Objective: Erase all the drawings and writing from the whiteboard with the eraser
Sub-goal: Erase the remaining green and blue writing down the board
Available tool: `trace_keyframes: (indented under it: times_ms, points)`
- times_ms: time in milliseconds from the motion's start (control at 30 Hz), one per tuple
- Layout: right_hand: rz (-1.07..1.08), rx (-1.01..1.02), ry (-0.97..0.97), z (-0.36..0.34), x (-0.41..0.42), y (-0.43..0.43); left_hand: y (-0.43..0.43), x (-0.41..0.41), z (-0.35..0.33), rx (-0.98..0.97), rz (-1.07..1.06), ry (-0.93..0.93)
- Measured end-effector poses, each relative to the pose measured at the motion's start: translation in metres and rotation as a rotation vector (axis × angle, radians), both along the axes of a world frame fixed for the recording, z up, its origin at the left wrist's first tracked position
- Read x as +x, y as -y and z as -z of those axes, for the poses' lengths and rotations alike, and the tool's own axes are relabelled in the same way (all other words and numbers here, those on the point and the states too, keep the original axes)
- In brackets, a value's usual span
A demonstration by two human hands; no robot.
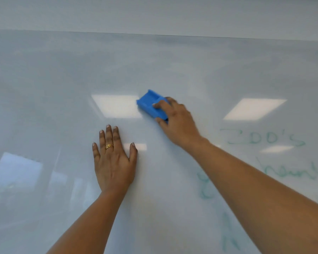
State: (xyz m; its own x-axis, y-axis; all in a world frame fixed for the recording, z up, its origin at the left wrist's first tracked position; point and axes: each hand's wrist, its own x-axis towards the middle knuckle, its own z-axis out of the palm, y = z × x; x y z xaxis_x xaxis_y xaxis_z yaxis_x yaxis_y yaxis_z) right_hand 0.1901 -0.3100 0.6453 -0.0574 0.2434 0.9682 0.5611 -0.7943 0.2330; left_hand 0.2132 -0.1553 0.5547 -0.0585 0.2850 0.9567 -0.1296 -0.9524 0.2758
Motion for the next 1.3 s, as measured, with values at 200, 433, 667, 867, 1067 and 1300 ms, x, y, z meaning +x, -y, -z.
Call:
trace_keyframes:
  times_ms: [200, 433, 667, 867, 1067, 1300]
  points:
    - [0.079, 0.186, -0.034, -0.013, 0.001, 0.027, 0.000, 0.002, 0.001, 0.016, -0.025, 0.016]
    - [0.059, 0.109, -0.036, -0.005, -0.008, -0.023, 0.000, 0.002, 0.008, 0.018, -0.020, 0.012]
    - [0.021, -0.085, 0.010, 0.043, -0.010, -0.066, -0.003, 0.004, 0.013, 0.087, -0.046, -0.017]
    - [0.009, -0.058, 0.009, 0.057, -0.005, -0.048, -0.003, 0.004, 0.014, 0.092, -0.031, -0.013]
    - [0.040, 0.153, -0.010, 0.039, 0.003, 0.010, -0.003, 0.004, 0.015, 0.098, -0.024, 0.000]
    - [0.058, 0.420, -0.001, 0.026, 0.014, 0.061, -0.004, 0.004, 0.016, 0.106, -0.036, -0.007]
